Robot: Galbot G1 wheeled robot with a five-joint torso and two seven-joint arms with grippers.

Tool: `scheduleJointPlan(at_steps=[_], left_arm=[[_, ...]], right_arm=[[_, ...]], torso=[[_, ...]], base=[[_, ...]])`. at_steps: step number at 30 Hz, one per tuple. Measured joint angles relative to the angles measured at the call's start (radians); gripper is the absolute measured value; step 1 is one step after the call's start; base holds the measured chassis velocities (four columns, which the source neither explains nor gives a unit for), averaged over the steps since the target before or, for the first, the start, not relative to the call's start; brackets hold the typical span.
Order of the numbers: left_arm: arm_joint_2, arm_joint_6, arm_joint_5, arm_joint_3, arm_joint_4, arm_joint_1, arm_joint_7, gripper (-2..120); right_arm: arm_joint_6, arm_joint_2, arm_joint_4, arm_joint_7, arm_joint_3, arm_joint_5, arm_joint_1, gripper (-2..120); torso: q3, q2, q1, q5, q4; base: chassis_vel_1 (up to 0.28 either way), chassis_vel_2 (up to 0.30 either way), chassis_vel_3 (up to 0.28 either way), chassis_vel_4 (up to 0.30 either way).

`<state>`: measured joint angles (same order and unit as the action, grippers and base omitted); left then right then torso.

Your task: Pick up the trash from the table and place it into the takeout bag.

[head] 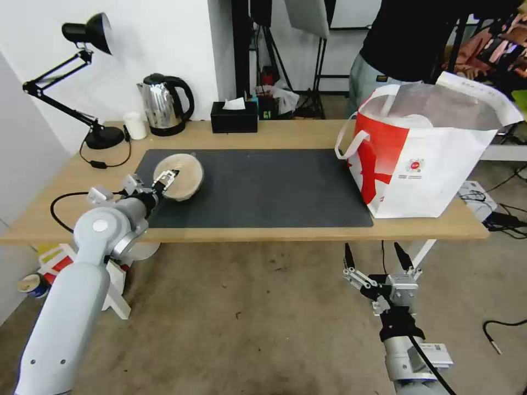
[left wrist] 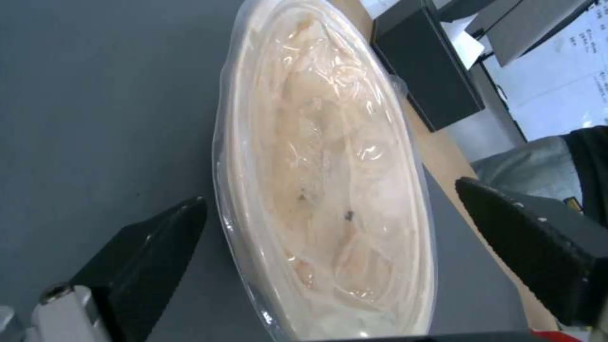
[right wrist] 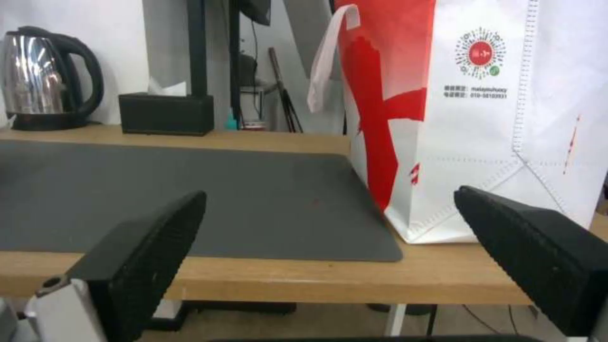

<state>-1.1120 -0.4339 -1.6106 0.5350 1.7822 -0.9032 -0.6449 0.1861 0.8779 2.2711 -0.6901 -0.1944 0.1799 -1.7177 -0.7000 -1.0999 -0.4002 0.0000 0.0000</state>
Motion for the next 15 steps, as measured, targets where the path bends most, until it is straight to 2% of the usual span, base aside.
scheduleJointPlan(at_steps=[3, 5, 8, 10, 12, 14, 15], left_arm=[[-0.001, 0.000, 0.002, -0.003, -0.004, 0.004, 0.000, 85], [-0.001, 0.000, 0.002, -0.005, -0.005, 0.005, 0.000, 83], [-0.002, 0.000, 0.003, -0.007, -0.006, 0.008, 0.000, 67], [-0.002, 0.000, 0.003, -0.008, -0.007, 0.008, 0.000, 66], [-0.003, 0.001, 0.005, -0.010, -0.009, 0.009, 0.000, 54], [-0.003, 0.001, 0.006, -0.011, -0.009, 0.009, 0.000, 50], [-0.003, 0.002, 0.008, -0.011, -0.009, 0.009, 0.000, 43]], right_arm=[[0.000, 0.000, 0.000, 0.000, 0.000, 0.000, 0.000, 100], [0.000, 0.000, 0.000, 0.000, 0.000, 0.000, 0.000, 100], [0.000, 0.000, 0.000, 0.000, 0.000, 0.000, 0.000, 100], [0.000, 0.000, 0.000, 0.000, 0.000, 0.000, 0.000, 100], [0.000, 0.000, 0.000, 0.000, 0.000, 0.000, 0.000, 100], [0.000, 0.000, 0.000, 0.000, 0.000, 0.000, 0.000, 100], [0.000, 0.000, 0.000, 0.000, 0.000, 0.000, 0.000, 100]], torso=[[0.000, 0.000, 0.000, 0.0000, 0.0000], [0.000, 0.000, 0.000, 0.0000, 0.0000], [0.000, 0.000, 0.000, 0.0000, 0.0000], [0.000, 0.000, 0.000, 0.0000, 0.0000], [0.000, 0.000, 0.000, 0.0000, 0.0000], [0.000, 0.000, 0.000, 0.0000, 0.0000], [0.000, 0.000, 0.000, 0.0000, 0.0000]], base=[[0.000, 0.000, 0.000, 0.000], [0.000, 0.000, 0.000, 0.000], [0.000, 0.000, 0.000, 0.000], [0.000, 0.000, 0.000, 0.000], [0.000, 0.000, 0.000, 0.000], [0.000, 0.000, 0.000, 0.000], [0.000, 0.000, 0.000, 0.000]])
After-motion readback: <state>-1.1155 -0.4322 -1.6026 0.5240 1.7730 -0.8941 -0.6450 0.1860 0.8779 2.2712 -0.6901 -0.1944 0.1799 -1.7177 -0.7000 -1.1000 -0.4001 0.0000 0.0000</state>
